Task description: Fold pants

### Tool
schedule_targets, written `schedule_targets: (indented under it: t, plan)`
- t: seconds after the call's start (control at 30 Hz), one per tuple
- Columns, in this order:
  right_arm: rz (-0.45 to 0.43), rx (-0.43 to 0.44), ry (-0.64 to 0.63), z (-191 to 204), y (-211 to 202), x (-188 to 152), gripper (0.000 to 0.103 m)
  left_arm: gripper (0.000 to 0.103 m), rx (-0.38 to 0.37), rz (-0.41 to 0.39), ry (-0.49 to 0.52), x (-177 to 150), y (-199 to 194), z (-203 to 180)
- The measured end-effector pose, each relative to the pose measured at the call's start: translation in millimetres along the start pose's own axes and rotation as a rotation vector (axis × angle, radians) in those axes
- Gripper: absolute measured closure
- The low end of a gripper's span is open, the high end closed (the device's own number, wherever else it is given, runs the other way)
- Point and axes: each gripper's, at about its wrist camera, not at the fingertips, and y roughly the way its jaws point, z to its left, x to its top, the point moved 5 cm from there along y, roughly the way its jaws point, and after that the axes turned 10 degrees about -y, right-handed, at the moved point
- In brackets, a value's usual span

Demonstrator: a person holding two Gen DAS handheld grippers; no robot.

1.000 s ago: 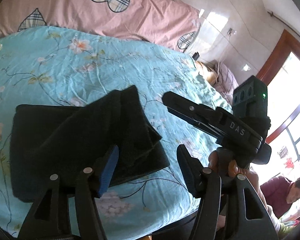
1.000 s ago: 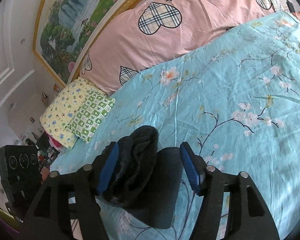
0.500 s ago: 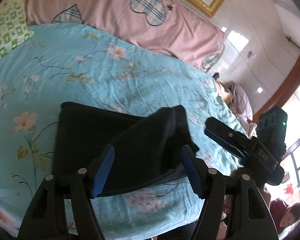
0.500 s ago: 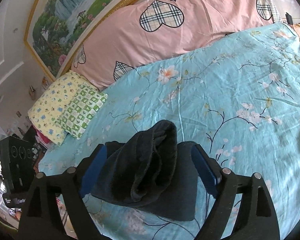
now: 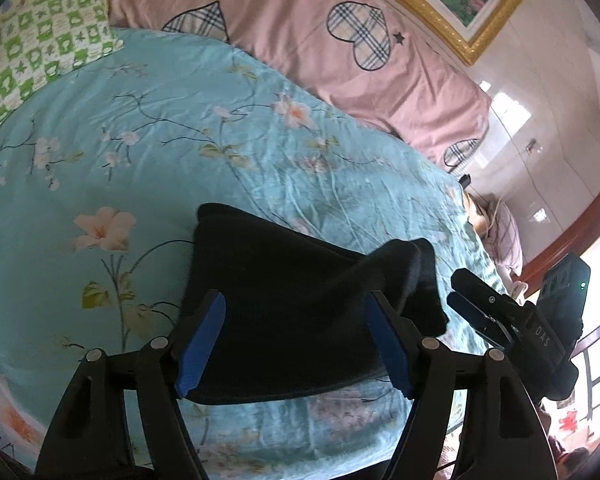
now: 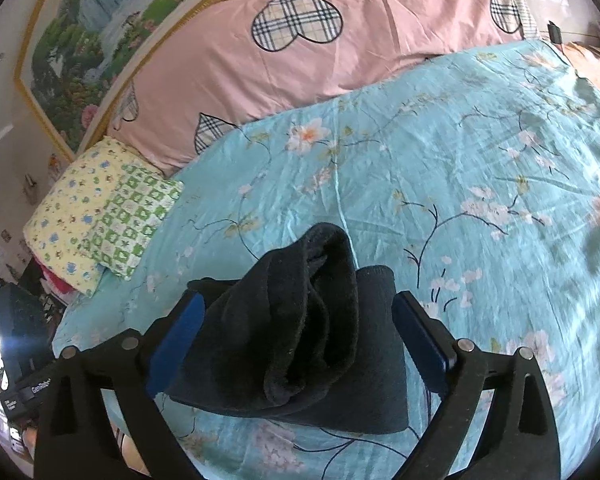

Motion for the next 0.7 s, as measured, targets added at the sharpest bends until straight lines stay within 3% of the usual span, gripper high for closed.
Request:
schedule_targets:
  t: [0.37, 0.7]
  plan:
    - [0.104, -0.04, 0.075, -14, 29, -12, 0.005, 0.026, 0.024, 0.043, -0.05, 13, 19, 26]
    - [0.153, -0.004, 0.149, -25, 41, -28, 0.005, 0.026, 0.046, 0.117, -0.105, 12, 49, 46]
